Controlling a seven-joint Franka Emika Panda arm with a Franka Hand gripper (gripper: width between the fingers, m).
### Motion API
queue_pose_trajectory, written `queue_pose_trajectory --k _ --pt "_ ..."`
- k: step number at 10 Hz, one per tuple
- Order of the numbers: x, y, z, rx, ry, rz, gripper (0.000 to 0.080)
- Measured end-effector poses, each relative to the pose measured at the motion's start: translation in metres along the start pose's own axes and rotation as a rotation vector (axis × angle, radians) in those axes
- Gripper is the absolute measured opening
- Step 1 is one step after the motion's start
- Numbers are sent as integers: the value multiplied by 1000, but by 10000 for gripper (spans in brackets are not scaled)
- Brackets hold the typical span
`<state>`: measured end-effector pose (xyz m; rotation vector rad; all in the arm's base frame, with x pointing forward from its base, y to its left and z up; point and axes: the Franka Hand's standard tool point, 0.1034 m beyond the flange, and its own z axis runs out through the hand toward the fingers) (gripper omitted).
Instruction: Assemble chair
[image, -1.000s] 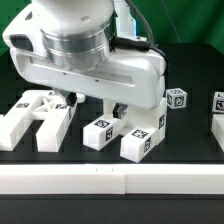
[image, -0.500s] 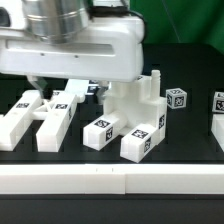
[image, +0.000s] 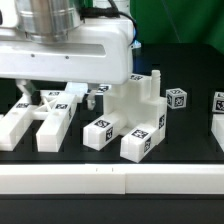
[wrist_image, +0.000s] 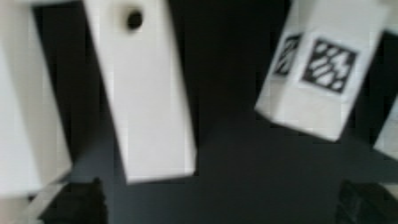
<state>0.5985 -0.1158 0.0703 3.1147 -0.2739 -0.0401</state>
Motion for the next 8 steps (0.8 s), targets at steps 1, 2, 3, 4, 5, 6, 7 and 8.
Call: queue_pose_trajectory --k 1,2,3,4,5,6,7,8 --pt "-11 9 5 -21 73 -32 649" --pt "-19 15 10 -23 63 -44 649" --pt "-20 15 11 -23 59 -29 649" --pt "-20 13 12 -22 58 -21 649" --pt "-20 13 12 -22 58 -22 649" --pt "-20 13 12 -22 58 -22 649" --pt "-21 13 13 -24 58 -34 649" --pt "-24 12 18 -26 49 -85 649"
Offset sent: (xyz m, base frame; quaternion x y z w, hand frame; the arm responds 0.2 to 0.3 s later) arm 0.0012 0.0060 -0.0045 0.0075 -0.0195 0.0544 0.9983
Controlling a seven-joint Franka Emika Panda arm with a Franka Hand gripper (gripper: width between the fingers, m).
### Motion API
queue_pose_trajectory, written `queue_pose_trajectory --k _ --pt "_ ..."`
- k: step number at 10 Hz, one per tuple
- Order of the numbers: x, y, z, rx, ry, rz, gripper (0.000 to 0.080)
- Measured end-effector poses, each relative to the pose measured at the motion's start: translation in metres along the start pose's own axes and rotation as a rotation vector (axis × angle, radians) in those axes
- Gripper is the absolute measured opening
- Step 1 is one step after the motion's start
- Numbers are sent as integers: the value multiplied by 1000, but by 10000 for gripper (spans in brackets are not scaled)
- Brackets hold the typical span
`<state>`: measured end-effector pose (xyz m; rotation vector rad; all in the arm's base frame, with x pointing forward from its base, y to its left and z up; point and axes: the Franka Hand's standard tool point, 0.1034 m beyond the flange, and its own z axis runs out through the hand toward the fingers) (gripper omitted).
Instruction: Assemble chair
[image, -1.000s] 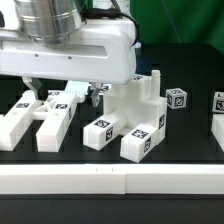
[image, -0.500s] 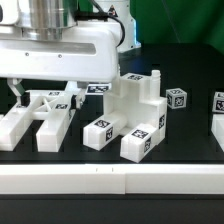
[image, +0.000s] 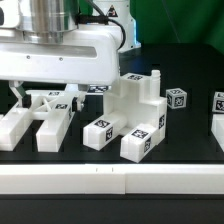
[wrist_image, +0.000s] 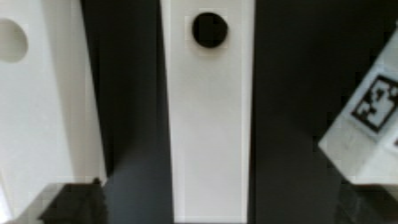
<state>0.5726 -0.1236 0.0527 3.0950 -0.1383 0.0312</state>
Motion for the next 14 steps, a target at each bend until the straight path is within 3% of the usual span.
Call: queue_pose_trajectory --k 3,7,10,14 --pt "-11 -9 13 -4 0 -14 649" --pt "-2 -27 12 3 3 -22 649" --pt "4 -6 5 1 -2 -9 649" --pt "4 -7 6 3 -3 -16 649"
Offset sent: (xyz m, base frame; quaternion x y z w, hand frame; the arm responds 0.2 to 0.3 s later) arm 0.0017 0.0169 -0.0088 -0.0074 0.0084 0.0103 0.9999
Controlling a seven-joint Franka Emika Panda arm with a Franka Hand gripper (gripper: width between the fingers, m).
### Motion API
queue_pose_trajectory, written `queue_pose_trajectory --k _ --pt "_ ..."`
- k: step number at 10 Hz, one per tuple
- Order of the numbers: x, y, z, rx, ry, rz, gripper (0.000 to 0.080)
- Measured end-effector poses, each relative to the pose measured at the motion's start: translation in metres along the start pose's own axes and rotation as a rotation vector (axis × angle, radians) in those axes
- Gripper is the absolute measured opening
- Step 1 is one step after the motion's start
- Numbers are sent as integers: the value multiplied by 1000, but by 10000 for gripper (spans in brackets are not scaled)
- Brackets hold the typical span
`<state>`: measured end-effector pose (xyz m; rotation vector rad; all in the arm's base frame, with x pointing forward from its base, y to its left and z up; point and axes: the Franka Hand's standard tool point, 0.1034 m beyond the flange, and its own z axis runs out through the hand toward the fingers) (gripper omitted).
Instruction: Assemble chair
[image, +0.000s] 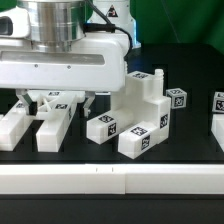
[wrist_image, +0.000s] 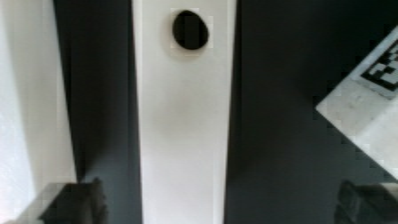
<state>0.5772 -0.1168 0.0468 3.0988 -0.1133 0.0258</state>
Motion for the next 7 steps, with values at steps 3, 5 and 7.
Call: queue_pose_trajectory --k 3,5,7 --pt "1 11 -5 44 -30 18 649" --pt "2 13 -5 48 -36 22 649" --pt "2 13 -5 48 -37 22 649"
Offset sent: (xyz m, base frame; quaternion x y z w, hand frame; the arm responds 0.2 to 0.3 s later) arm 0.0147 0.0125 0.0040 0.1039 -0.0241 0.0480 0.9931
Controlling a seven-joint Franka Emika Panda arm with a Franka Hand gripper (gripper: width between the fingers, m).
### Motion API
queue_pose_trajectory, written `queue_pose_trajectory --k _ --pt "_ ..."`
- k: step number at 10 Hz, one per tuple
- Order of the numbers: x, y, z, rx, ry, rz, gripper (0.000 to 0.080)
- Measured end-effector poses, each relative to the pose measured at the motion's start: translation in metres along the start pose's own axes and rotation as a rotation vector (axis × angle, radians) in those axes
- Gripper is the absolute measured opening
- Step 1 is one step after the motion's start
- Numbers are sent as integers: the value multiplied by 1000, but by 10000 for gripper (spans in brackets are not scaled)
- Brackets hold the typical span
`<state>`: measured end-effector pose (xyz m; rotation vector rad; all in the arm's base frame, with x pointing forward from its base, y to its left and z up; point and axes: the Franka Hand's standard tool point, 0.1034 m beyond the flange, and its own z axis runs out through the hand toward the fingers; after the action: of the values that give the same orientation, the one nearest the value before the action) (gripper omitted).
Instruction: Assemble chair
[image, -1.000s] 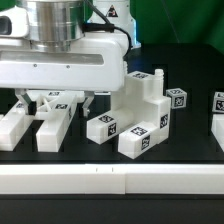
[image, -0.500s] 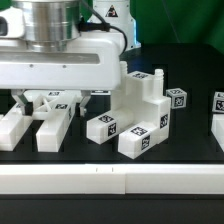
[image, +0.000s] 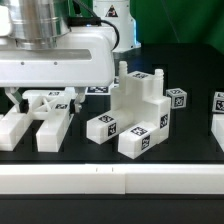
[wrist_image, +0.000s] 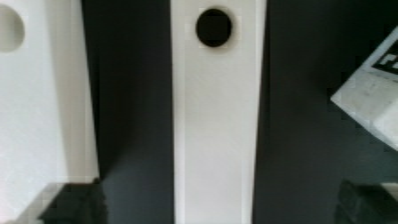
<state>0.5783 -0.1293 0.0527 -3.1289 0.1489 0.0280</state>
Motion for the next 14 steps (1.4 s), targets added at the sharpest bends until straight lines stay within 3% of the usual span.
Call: queue_pose_trajectory --k 10,14 --pt "-11 4 42 -24 -36 -30 649" --pt "-12 4 48 -28 -37 -31 649"
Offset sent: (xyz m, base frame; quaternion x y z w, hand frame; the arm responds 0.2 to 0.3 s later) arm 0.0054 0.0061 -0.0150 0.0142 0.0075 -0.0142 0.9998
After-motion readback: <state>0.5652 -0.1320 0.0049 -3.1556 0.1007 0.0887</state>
